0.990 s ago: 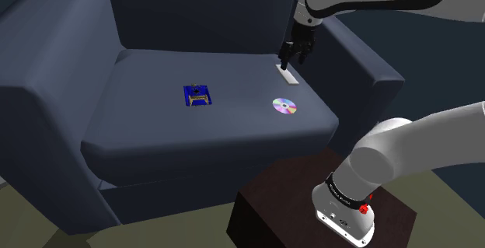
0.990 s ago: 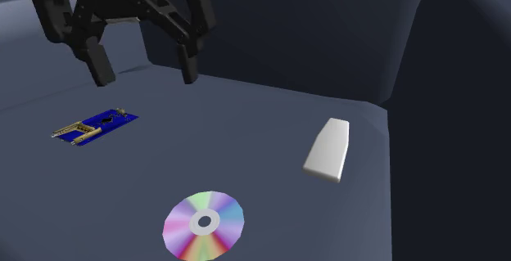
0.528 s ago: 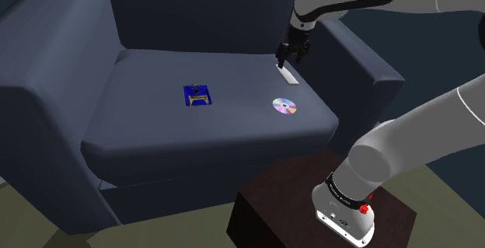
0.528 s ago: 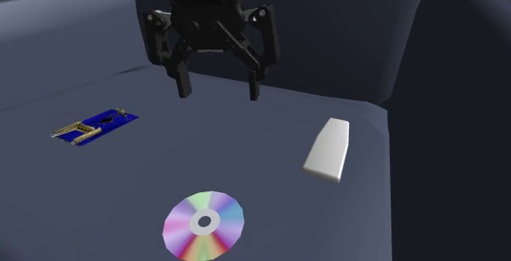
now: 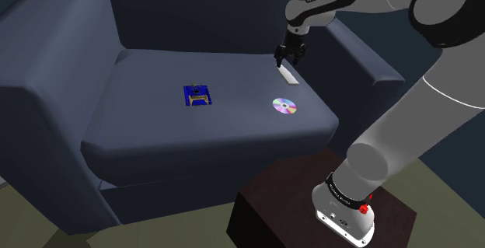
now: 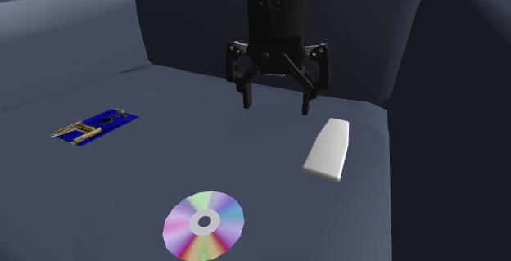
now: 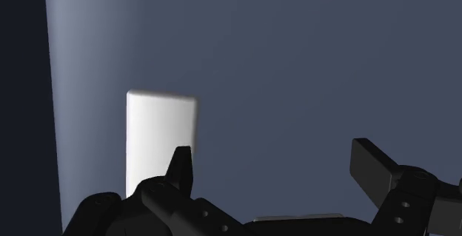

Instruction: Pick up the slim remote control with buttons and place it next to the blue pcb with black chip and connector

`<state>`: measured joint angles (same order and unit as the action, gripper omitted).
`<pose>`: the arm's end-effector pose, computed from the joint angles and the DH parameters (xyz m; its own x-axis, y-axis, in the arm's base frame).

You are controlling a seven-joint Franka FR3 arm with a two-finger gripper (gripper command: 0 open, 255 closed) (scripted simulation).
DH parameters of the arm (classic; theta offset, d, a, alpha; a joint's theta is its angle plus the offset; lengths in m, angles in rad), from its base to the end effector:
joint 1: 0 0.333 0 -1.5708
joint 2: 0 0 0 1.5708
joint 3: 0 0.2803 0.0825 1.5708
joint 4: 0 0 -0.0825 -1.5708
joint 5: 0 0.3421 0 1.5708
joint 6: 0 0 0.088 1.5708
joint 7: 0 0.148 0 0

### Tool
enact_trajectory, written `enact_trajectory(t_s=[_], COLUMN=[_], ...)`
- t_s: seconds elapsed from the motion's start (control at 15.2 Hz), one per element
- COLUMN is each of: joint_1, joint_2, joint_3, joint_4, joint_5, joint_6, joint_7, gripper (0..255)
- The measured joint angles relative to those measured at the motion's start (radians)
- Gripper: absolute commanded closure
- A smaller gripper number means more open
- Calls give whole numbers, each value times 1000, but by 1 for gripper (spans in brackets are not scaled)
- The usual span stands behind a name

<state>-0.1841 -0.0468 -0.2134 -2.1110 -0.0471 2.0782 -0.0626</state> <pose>0.4591 -0.1976 0.3802 0.9517 -0.3069 0.0107 -0.3071 -0.9511 0.0323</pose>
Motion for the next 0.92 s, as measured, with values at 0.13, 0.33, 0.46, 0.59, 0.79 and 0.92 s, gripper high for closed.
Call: enact_trajectory(t_s=[0.13, 0.33, 0.46, 0.59, 0.79, 0.92], joint_1=[-16, -42, -63, -84, -117, -123], joint_2=[73, 178, 240, 326, 415, 433], joint_3=[-18, -38, -48, -54, -60, -60], joint_4=[63, 139, 199, 284, 362, 361], joint_5=[23, 60, 85, 116, 148, 156], joint_6=[5, 26, 22, 17, 18, 35], joint_7=[-19, -42, -57, -67, -85, -91], gripper=[0, 0, 0, 0, 0, 0])
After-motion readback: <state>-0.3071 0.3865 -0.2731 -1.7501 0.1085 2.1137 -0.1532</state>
